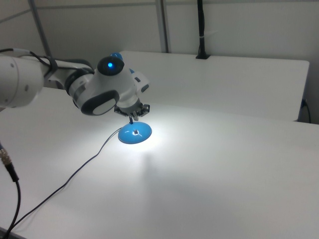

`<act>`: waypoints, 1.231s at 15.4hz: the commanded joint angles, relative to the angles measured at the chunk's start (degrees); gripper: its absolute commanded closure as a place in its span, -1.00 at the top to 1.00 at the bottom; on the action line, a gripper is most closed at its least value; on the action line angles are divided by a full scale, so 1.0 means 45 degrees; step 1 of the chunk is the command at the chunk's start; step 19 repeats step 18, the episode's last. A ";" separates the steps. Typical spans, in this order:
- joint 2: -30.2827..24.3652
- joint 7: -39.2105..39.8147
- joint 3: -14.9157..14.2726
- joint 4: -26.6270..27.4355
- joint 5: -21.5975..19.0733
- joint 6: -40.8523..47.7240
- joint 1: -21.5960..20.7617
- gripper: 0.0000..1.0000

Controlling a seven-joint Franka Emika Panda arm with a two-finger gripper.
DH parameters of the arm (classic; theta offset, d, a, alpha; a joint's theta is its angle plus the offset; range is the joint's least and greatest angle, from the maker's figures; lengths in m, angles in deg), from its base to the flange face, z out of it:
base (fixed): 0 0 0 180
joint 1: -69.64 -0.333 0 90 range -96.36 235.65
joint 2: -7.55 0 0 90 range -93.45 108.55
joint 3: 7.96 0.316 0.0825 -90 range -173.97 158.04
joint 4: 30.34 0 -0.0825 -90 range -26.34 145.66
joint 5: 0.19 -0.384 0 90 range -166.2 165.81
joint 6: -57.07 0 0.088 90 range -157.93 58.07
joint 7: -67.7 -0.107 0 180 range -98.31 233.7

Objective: Turn on the lamp

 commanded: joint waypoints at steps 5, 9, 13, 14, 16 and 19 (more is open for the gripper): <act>-0.2421 -0.9369 -0.0460 -0.2528 0.5731 0.9257 0.0613 -1.00; -0.3027 -1.0040 -0.0402 -0.3217 0.6920 1.1824 0.0496 -0.13; -0.2930 -1.0253 -0.0401 -0.4231 0.8057 1.3289 0.0554 1.00; -0.2930 -1.0468 -0.0421 -0.4252 0.7999 1.3214 0.0612 1.00; -0.2930 -1.0762 -0.0460 -0.4253 0.7940 1.3155 0.0594 1.00; -0.2871 -1.0763 -0.0460 -0.4272 0.7959 1.3155 0.0613 1.00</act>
